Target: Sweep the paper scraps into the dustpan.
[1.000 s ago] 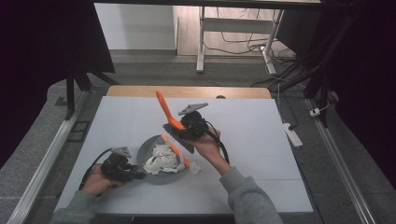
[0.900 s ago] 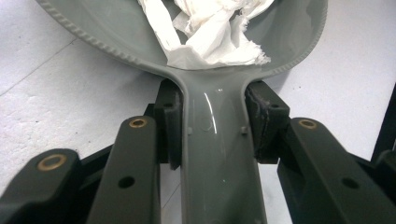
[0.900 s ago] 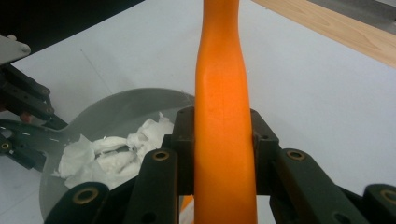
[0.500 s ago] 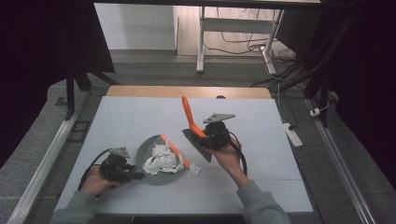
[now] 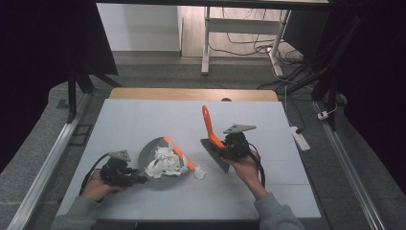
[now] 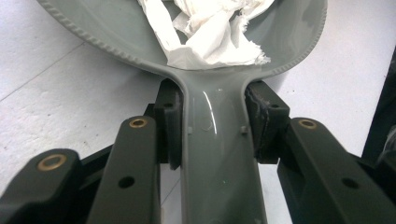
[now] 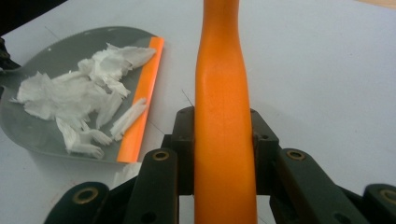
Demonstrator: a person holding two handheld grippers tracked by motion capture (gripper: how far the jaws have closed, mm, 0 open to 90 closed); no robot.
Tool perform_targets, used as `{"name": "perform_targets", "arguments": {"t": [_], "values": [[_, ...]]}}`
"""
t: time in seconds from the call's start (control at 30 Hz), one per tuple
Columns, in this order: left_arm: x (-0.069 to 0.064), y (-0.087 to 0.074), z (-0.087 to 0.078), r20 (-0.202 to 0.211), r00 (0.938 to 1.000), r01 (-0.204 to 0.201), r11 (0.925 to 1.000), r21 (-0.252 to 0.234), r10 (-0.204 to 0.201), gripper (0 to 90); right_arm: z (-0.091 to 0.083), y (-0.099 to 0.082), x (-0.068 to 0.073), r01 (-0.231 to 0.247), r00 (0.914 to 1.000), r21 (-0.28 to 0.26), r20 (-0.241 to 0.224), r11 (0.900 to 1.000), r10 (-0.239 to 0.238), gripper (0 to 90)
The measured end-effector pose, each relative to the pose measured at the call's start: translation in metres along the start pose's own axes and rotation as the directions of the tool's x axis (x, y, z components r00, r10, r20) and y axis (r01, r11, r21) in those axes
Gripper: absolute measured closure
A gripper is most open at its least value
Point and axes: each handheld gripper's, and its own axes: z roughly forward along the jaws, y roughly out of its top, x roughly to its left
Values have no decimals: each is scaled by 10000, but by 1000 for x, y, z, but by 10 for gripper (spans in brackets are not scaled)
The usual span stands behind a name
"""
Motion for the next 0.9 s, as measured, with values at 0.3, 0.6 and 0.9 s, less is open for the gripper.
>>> {"name": "perform_targets", "arguments": {"t": [0.3,0.6,0.9], "values": [[-1,-5,-11,-9,10000,38,9999,-137,-38,611,3,-6,-2,-13,10000,219,-13,9998,13,703],[-10,-11,-17,260,9987,-457,9984,330,449,611,3,-11,0,17,9999,384,157,9993,-23,703],[-21,-13,-12,665,9927,-1068,9899,931,1008,611,4,-12,-1,-97,9997,421,250,9991,86,703]]}}
